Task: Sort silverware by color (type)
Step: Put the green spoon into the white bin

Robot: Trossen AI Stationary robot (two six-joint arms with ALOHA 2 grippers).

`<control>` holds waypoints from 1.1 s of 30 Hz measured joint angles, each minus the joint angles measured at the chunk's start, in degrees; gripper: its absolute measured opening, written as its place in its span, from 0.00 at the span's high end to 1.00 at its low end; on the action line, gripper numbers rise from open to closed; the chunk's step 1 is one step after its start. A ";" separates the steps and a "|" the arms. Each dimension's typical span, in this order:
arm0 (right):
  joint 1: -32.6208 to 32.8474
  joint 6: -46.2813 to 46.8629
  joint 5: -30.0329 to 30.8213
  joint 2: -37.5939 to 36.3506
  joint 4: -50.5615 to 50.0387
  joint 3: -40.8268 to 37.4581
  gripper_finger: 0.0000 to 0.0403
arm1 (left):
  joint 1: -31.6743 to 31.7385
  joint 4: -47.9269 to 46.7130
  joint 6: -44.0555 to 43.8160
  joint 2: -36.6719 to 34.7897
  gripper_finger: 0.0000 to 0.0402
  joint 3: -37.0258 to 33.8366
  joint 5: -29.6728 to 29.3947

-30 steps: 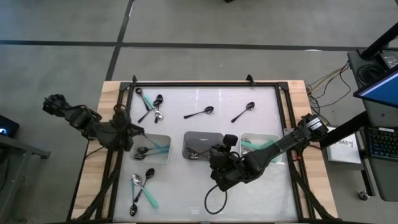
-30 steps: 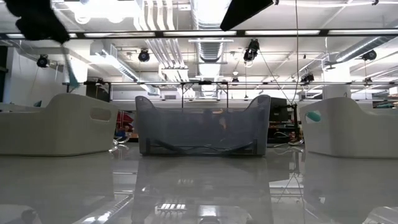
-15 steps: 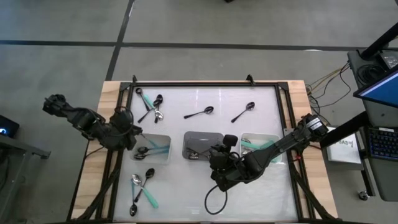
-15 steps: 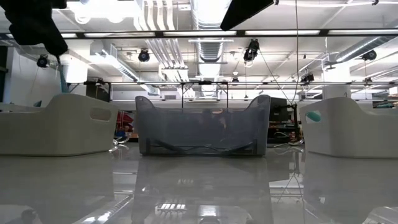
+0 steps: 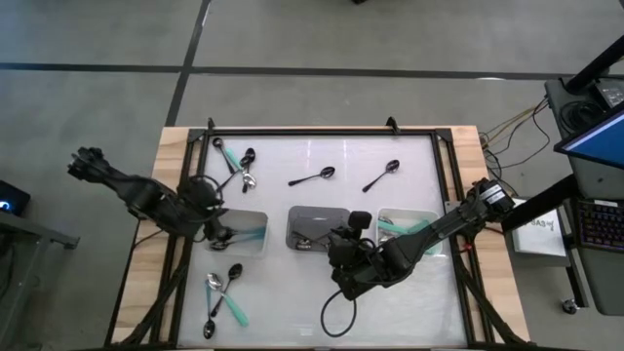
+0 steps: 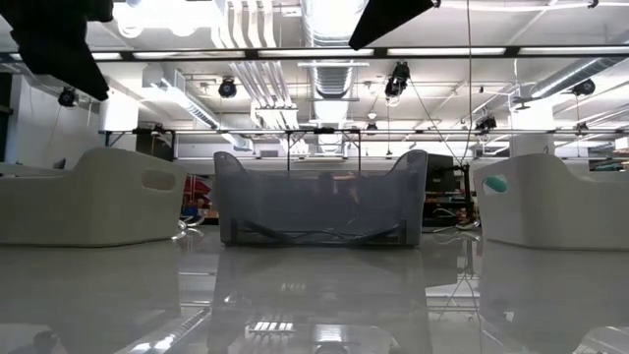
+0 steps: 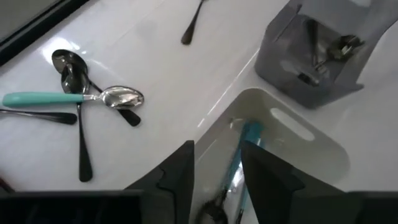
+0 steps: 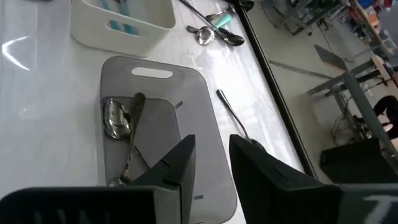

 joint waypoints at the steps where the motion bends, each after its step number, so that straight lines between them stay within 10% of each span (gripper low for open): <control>1: 0.00 -0.26 -0.02 0.00 0.00 -0.01 0.77 | 0.02 0.08 -0.19 0.58 0.71 -0.14 0.17; 12: 0.02 11.44 -7.74 0.02 0.04 -0.01 0.77 | -1.43 11.95 -6.27 8.80 0.69 -2.13 25.22; 33: 0.00 9.28 -7.96 0.02 0.51 -0.10 0.77 | -25.38 31.86 -38.96 33.95 0.69 -0.67 28.37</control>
